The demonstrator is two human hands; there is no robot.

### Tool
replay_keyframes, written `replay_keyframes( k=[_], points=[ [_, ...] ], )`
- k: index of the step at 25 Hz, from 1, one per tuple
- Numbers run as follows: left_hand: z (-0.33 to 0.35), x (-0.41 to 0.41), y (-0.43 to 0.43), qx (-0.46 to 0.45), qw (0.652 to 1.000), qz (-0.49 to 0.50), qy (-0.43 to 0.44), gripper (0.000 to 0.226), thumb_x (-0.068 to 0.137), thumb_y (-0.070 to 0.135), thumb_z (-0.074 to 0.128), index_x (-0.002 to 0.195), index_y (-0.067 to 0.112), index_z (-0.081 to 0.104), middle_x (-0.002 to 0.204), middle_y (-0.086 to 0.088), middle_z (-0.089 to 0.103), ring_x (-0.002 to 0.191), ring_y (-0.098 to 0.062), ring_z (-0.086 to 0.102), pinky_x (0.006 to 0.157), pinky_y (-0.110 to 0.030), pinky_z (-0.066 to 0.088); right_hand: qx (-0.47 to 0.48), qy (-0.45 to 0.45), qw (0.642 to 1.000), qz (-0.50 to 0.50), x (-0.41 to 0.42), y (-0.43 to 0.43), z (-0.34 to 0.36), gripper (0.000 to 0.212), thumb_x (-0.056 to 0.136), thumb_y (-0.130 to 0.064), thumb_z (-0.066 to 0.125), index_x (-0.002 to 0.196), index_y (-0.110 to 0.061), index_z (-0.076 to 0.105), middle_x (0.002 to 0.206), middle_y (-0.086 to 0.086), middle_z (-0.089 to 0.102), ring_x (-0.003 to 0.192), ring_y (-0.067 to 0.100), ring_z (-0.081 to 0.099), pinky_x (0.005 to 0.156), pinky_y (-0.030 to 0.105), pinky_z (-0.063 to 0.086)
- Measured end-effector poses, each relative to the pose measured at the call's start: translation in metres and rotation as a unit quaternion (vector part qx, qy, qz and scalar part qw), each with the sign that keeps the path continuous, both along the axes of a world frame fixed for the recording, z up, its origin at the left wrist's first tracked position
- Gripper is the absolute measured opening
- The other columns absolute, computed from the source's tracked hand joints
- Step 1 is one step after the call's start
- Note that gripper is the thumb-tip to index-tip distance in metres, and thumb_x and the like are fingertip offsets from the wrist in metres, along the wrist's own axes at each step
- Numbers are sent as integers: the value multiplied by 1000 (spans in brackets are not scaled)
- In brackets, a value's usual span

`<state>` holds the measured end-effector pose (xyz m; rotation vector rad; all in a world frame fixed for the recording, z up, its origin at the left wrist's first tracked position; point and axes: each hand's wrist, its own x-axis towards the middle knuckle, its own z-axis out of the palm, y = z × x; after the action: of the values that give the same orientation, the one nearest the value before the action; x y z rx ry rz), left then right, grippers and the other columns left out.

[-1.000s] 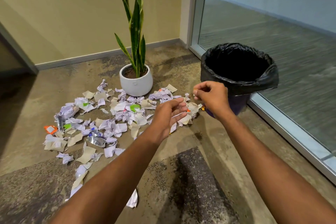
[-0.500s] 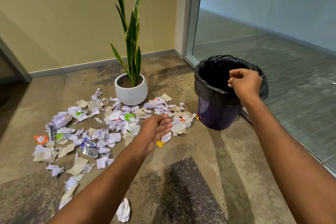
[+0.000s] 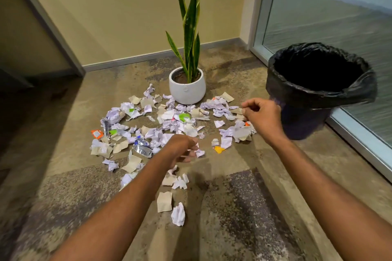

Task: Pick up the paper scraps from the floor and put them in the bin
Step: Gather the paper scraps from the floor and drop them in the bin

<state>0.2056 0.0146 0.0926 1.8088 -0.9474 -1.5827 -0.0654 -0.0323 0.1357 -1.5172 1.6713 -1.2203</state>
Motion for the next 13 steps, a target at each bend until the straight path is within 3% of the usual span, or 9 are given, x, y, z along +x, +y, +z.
replay_keyframes(
  k=[3, 5, 8, 10, 13],
  points=[
    [-21, 45, 18, -20, 993, 23, -114, 21, 95, 10, 67, 115, 10, 71, 107, -15, 77, 86, -27, 70, 75, -37, 56, 69, -7, 993, 95, 51, 22, -39, 19, 90, -4, 76, 90, -22, 81, 81, -6, 78, 72, 7, 76, 76, 38, 67],
    [-35, 70, 34, -31, 976, 41, -213, 19, 93, 13, 68, 113, 13, 70, 111, -14, 74, 95, -28, 70, 84, -41, 60, 112, 5, 984, 138, 81, 38, -68, 23, 89, -3, 76, 85, -26, 77, 78, -7, 77, 67, -2, 71, 72, 33, 65],
    [-52, 105, 55, 4, 921, 24, -388, 30, 91, 19, 71, 120, 14, 69, 117, -12, 71, 106, -29, 68, 91, -45, 61, 172, 62, 963, 200, 117, 63, -106, 16, 88, -6, 74, 95, -19, 79, 84, -2, 76, 77, 9, 71, 73, 29, 63],
    [-57, 125, 70, 58, 888, 7, -457, 42, 91, 26, 72, 128, 11, 64, 119, -11, 66, 107, -28, 65, 85, -40, 61, 199, 118, 937, 261, 134, 77, -125, 22, 88, -11, 72, 109, -16, 77, 99, 2, 76, 89, 15, 72, 81, 37, 63],
    [-71, 144, 90, 147, 873, -40, -463, 57, 91, 36, 67, 139, 7, 57, 136, -16, 61, 118, -32, 63, 80, -36, 54, 227, 235, 881, 342, 151, 97, -142, 39, 91, -19, 70, 129, -19, 63, 134, 5, 63, 118, 23, 62, 96, 40, 56]
  ],
)
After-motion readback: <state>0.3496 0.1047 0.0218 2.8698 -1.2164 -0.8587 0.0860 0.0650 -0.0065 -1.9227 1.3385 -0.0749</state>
